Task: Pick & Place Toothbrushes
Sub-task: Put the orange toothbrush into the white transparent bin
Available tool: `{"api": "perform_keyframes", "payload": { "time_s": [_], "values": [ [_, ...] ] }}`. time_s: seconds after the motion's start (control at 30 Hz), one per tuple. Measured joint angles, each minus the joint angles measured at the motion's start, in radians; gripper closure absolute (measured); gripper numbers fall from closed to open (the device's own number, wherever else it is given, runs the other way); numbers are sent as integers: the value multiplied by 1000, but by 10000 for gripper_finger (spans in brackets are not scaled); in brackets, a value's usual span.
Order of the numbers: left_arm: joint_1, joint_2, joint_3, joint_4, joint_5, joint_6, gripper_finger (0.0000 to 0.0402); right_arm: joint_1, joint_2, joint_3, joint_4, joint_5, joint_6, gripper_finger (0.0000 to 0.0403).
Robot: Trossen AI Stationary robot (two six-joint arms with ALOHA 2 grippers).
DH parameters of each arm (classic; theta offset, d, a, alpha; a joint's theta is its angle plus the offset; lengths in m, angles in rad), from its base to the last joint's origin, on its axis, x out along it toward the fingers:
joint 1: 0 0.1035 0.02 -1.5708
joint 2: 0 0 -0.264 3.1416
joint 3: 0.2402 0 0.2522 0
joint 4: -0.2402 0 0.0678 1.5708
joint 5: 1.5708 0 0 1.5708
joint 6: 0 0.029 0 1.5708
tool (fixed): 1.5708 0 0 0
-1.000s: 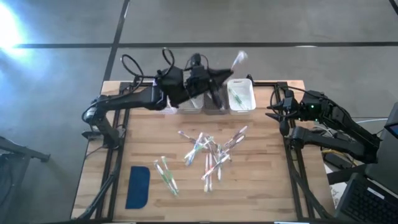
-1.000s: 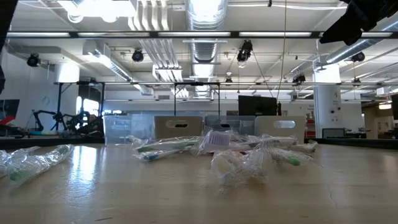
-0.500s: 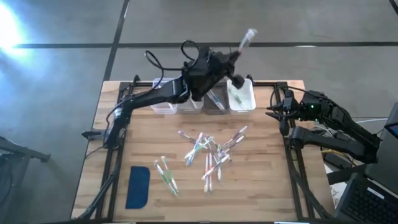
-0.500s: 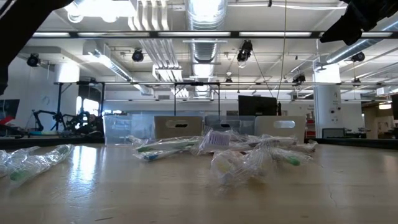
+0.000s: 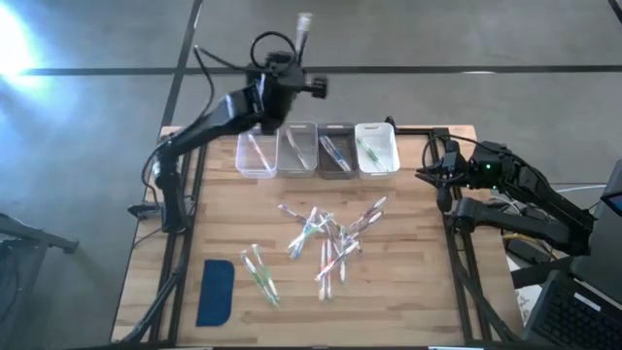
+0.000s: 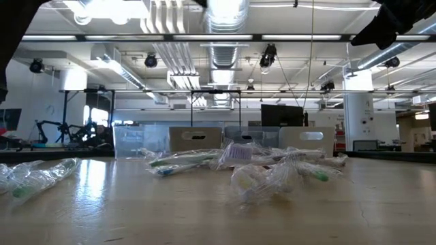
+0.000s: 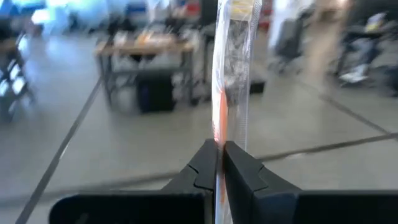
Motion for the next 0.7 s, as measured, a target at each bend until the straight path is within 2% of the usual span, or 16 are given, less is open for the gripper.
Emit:
{"api": "perform_keyframes", "payload": {
  "time_s": [0.13,0.27,0.53,0.7],
  "values": [
    [52,-44,0,-271,0,-277,385,0,0,0,0,0,0,358],
    [95,-67,0,-462,-1,-488,385,0,0,0,0,0,0,360],
    [177,-62,-12,-605,49,-673,385,0,0,0,0,0,0,340],
    [243,-63,-76,-656,160,-790,385,0,0,0,0,0,0,324]
  ]
}}
